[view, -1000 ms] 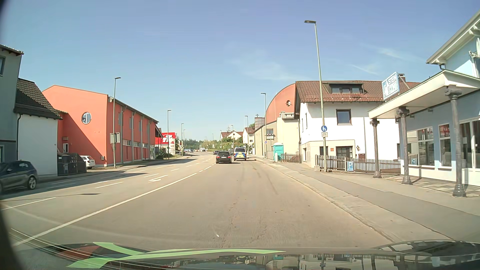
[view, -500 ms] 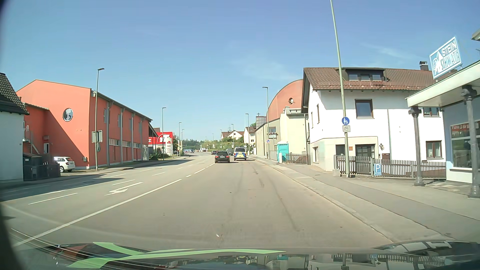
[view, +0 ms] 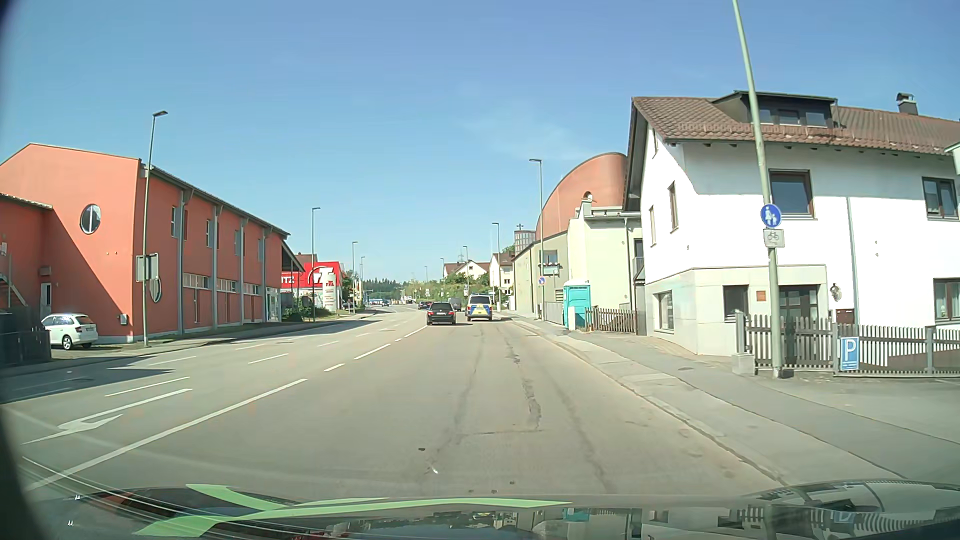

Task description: Follow the waypoints while adhering to traffic rules and regulations

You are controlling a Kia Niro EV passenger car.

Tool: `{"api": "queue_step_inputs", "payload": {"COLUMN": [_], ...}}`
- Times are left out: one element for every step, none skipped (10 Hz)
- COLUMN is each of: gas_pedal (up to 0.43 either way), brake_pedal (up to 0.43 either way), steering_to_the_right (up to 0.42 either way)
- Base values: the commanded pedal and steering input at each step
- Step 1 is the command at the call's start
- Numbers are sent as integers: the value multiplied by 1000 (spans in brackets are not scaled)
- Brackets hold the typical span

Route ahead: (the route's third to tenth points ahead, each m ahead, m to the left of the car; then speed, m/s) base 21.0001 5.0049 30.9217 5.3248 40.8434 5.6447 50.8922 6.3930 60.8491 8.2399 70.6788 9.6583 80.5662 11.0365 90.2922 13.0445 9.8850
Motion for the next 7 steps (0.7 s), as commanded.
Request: {"api": "queue_step_inputs", "payload": {"gas_pedal": [157, 157, 157, 157, 157, 157, 157], "brake_pedal": [0, 0, 0, 0, 0, 0, 0], "steering_to_the_right": [-12, -14, -16, -17, -17, -17, -17]}}
